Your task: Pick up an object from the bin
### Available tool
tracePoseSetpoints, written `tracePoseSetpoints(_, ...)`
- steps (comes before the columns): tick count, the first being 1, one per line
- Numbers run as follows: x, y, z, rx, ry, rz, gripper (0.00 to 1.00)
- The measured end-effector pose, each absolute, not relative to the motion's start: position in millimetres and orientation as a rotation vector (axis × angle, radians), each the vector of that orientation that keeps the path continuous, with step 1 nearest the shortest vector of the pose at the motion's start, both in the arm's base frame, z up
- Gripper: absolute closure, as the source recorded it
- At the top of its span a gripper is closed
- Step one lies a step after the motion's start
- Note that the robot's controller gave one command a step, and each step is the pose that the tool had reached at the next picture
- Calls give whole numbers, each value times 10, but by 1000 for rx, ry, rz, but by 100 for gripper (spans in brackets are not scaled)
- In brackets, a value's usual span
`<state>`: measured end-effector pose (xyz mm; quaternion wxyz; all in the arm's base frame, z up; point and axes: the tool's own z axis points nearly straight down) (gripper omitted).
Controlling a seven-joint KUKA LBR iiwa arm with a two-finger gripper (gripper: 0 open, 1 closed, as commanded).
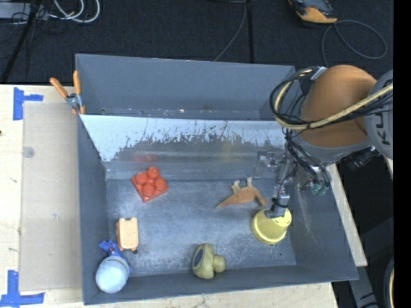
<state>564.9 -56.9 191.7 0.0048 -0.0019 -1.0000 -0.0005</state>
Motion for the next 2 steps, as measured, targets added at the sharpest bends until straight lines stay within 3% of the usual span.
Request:
tracePoseSetpoints(1,5666,-567,1959,-4,-3140,0,0)
tracePoseSetpoints(2,5929,-621,1394,150,-3137,-1,0)
